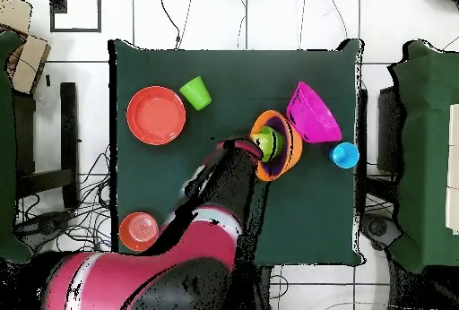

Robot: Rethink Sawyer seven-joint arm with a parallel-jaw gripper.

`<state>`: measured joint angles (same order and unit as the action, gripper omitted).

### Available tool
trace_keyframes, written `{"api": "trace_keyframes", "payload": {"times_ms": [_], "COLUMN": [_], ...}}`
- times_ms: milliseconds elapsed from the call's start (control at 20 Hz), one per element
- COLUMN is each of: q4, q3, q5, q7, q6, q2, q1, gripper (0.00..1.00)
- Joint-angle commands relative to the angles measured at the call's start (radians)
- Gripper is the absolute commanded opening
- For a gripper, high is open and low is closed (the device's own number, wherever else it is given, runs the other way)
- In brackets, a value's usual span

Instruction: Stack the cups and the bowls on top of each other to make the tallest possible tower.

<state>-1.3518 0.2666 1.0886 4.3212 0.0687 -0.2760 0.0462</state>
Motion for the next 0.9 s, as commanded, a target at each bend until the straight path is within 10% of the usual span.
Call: {"api": "trace_keyframes", "payload": {"times_ms": [50,900], "q4": [-0.092,-0.144], "q3": [-0.76,-0.624], "q5": [-0.262,-0.516], "q7": [-0.712,-0.972], "q6": [0.479,0.449], "q2": [-0.043,-0.125], "q1": [-0.244,-0.219], "gripper": [1.0,1.0]}}
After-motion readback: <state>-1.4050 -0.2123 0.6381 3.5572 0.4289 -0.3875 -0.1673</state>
